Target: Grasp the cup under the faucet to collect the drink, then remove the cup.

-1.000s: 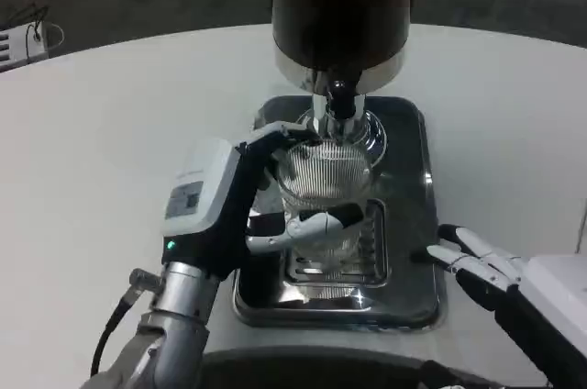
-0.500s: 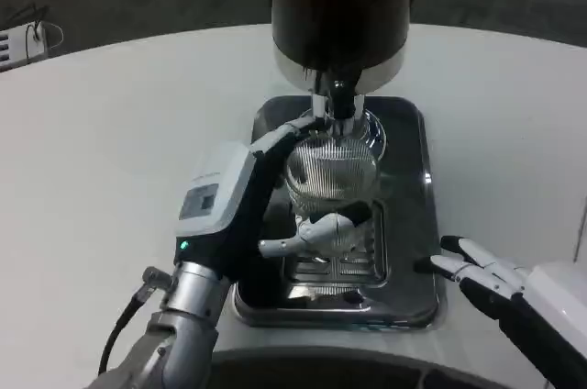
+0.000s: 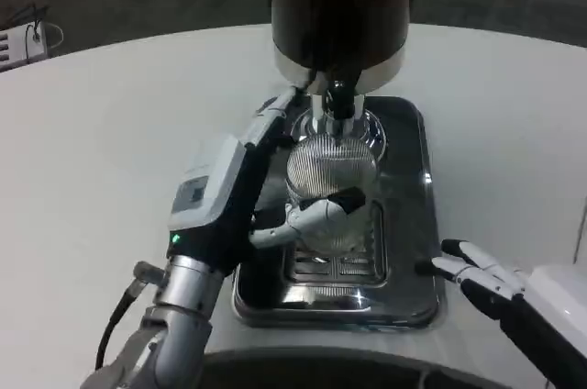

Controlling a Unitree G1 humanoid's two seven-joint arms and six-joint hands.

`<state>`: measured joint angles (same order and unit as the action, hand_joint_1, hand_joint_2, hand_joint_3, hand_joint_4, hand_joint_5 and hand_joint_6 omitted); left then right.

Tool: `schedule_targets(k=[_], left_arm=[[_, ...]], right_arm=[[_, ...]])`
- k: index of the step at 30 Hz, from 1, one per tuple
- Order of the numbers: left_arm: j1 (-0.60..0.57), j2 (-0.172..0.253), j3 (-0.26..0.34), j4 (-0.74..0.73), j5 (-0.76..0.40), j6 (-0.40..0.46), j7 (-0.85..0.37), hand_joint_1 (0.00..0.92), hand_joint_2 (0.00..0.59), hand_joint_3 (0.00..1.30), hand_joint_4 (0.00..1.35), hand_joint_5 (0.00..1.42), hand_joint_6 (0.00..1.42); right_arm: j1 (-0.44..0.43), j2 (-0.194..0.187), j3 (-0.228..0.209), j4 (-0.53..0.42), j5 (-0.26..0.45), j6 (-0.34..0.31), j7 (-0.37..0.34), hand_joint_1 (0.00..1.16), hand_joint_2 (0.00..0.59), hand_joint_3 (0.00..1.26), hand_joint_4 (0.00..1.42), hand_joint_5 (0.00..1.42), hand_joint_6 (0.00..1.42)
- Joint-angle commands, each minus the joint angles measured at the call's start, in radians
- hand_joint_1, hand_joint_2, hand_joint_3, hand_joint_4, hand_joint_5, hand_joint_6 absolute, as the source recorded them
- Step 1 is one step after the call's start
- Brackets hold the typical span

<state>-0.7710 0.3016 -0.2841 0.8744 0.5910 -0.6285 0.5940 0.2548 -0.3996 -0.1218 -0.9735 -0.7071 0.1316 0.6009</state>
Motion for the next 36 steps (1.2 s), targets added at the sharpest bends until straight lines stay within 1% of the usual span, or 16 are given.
schedule_targets(k=[1,6,10,12,14,18,20,23,28,32,36], left_arm=[[0.077,0.029,0.03,-0.072,-0.035,-0.034,-0.026,0.167,0.018,0.14,0.15,0.41,0.45],[0.153,0.055,0.073,-0.178,-0.07,-0.038,-0.067,0.157,0.019,0.15,0.15,0.41,0.45],[0.235,0.086,0.128,-0.296,-0.111,-0.046,-0.108,0.153,0.018,0.16,0.18,0.41,0.45],[0.268,0.093,0.155,-0.356,-0.131,-0.044,-0.13,0.152,0.018,0.18,0.18,0.4,0.45],[0.306,0.104,0.192,-0.449,-0.175,-0.047,-0.165,0.139,0.016,0.19,0.2,0.39,0.46],[0.346,0.109,0.242,-0.594,-0.266,-0.038,-0.262,0.065,0.031,0.22,0.22,0.34,0.4],[0.352,0.11,0.258,-0.649,-0.311,-0.027,-0.317,0.048,0.034,0.22,0.22,0.34,0.38],[0.336,0.128,0.263,-0.741,-0.399,0.003,-0.443,0.043,0.044,0.22,0.21,0.31,0.35],[0.307,0.128,0.27,-0.835,-0.507,0.071,-0.597,0.043,0.049,0.22,0.2,0.3,0.34],[0.275,0.128,0.272,-0.874,-0.565,0.133,-0.698,0.033,0.054,0.22,0.19,0.29,0.33],[0.25,0.118,0.278,-0.89,-0.598,0.179,-0.761,0.02,0.051,0.21,0.19,0.28,0.33]], right_arm=[[0.003,0.002,0.001,0.009,0.009,0.008,-0.01,0.62,0.397,0.16,0.04,0.11,0.15],[0.0,0.004,0.003,0.013,0.007,0.012,-0.012,0.62,0.397,0.16,0.04,0.11,0.15],[-0.007,0.005,0.007,0.018,0.005,0.014,-0.014,0.62,0.397,0.16,0.04,0.11,0.15],[-0.011,0.005,0.01,0.019,0.003,0.017,-0.014,0.62,0.397,0.16,0.04,0.12,0.15],[-0.014,0.006,0.013,0.018,0.0,0.021,-0.014,0.62,0.397,0.16,0.04,0.12,0.15],[-0.017,0.008,0.024,0.016,-0.008,0.021,-0.014,0.62,0.397,0.16,0.04,0.12,0.14],[-0.019,0.008,0.03,0.015,-0.012,0.021,-0.014,0.62,0.397,0.16,0.04,0.12,0.14],[-0.026,0.012,0.046,0.015,-0.022,0.021,-0.014,0.62,0.397,0.17,0.04,0.12,0.14],[-0.035,0.016,0.067,0.012,-0.036,0.024,-0.016,0.62,0.397,0.17,0.04,0.12,0.13],[-0.036,0.023,0.077,0.005,-0.045,0.026,-0.017,0.62,0.397,0.17,0.04,0.12,0.13],[-0.03,0.031,0.083,-0.002,-0.053,0.025,-0.018,0.62,0.397,0.17,0.04,0.12,0.13]])
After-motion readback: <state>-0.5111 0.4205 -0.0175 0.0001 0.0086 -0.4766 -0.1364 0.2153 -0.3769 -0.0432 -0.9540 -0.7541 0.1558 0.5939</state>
